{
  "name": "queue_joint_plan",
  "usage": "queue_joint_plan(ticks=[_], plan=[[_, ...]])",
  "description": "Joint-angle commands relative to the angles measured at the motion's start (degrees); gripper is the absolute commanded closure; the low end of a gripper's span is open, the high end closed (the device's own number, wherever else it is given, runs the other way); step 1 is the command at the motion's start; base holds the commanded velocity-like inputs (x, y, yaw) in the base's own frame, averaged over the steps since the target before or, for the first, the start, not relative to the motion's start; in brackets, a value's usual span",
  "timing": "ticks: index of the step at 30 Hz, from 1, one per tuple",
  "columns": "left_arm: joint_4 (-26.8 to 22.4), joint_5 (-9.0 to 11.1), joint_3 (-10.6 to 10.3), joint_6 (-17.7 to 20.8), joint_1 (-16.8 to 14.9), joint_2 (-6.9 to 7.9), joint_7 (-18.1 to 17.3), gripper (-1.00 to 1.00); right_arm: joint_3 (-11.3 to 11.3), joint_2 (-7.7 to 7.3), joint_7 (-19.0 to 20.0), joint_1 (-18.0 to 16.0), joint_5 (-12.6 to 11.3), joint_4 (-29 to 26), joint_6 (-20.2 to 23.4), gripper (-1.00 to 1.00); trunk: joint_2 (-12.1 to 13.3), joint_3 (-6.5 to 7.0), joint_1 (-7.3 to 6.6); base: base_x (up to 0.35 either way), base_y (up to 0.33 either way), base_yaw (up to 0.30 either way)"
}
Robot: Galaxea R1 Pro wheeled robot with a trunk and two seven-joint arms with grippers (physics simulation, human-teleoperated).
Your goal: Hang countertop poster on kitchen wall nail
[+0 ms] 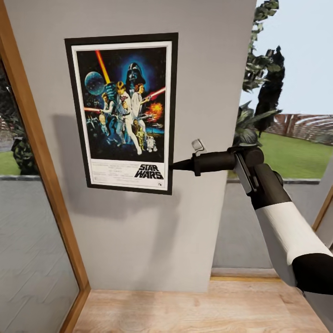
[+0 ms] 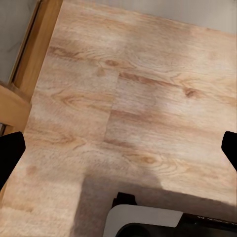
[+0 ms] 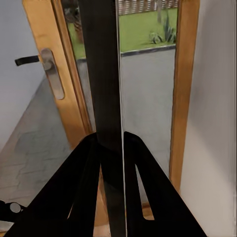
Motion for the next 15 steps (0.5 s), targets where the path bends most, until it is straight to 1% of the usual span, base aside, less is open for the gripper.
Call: queue_joint_plan(ticks=[1, 15], plan=[[0.0, 0.6, 0.2, 0.0, 0.0, -0.02, -0.5, -1.0, 0.1, -0.06, 0.0, 0.0, -0.4, 0.0, 0.7, 1.0, 0.0, 0.0, 0.05, 0.303, 0.0, 0.0], [0.0, 0.6, 0.2, 0.1, 0.0, -0.02, -0.4, -1.0, 0.1, -0.06, 0.0, 0.0, -0.4, 0.0, 0.7, 1.0, 0.0, 0.0, 0.05, 0.329, 0.0, 0.0]])
